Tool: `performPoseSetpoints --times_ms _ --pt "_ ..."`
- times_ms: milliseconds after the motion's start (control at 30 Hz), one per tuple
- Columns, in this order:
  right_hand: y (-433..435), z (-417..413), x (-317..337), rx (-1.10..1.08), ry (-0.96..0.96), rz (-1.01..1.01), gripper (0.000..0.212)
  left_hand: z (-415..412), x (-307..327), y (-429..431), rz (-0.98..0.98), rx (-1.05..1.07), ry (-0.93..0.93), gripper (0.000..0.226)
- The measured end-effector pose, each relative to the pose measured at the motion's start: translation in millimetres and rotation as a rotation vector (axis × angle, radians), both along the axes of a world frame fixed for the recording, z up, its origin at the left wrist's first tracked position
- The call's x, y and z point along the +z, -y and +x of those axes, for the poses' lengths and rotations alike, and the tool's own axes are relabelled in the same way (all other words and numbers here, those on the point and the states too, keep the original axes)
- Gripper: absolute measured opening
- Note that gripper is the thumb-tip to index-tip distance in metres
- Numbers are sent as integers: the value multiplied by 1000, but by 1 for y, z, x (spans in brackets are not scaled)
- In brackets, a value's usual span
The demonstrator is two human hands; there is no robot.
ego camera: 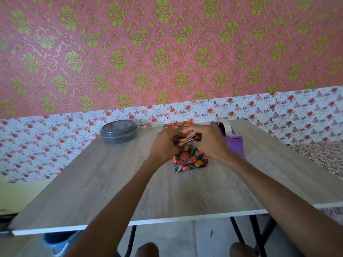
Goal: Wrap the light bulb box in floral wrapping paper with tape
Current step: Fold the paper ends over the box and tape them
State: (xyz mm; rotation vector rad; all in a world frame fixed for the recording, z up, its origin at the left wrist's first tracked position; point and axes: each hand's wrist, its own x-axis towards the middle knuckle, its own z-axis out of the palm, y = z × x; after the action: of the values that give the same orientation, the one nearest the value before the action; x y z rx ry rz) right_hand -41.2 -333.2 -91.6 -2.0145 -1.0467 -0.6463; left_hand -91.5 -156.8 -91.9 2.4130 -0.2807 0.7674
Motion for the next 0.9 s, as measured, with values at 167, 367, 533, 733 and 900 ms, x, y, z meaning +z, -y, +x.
performPoseSetpoints --times_ms 167,367,533,733,900 --pt "14 3 7 -36 31 -279 51 0 -16 -10 -220 11 21 27" --pt "15 13 -5 -92 73 -170 23 -8 -17 -1 -41 9 166 28" --pt "12 13 -6 -103 62 -93 18 -23 -4 9 -61 -61 220 25" --pt "16 9 -3 -43 9 -132 20 -29 -10 5 89 111 344 30" --pt "15 6 -3 -67 36 -145 20 -37 -16 9 108 181 352 28"
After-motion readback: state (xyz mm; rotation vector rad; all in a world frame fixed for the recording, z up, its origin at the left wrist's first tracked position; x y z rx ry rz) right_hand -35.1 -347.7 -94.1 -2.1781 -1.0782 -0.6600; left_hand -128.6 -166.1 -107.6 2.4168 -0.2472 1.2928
